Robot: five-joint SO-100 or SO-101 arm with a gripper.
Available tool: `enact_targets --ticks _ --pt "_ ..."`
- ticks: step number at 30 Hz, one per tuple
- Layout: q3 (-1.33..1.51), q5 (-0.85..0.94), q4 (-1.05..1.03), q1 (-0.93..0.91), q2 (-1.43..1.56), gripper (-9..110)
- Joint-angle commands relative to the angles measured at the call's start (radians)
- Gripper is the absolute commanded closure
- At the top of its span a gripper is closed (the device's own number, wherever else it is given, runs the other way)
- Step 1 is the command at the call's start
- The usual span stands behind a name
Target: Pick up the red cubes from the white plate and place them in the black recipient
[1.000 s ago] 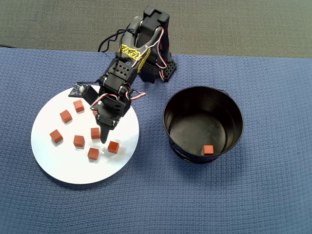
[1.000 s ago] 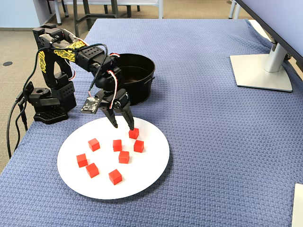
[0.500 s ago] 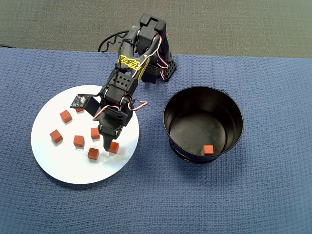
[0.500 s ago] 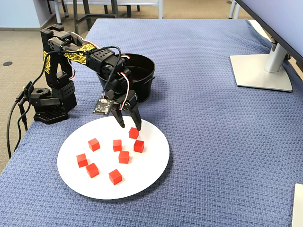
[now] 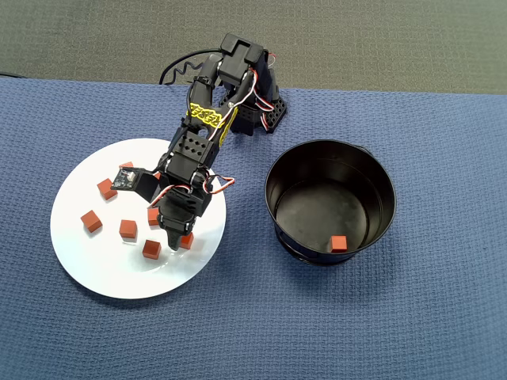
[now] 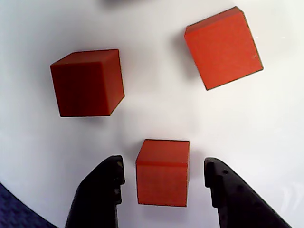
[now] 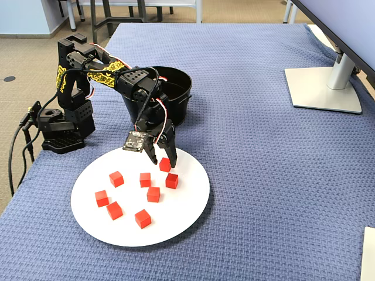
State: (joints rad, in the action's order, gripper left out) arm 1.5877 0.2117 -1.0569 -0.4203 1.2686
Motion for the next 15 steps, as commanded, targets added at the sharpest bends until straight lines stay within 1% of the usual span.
enact_targets --ticks 1,9,11,13,15 --pt "-0.064 0.023 0.028 0.006 0.006 89" --pt "-0.049 0.017 0.032 0.023 0.012 91" --pt "-0.048 0.014 0.035 0.026 0.014 94" --pt "-0.048 0.009 0.040 0.025 0.014 100" --pt "-0.046 0.006 0.049 0.020 0.017 101"
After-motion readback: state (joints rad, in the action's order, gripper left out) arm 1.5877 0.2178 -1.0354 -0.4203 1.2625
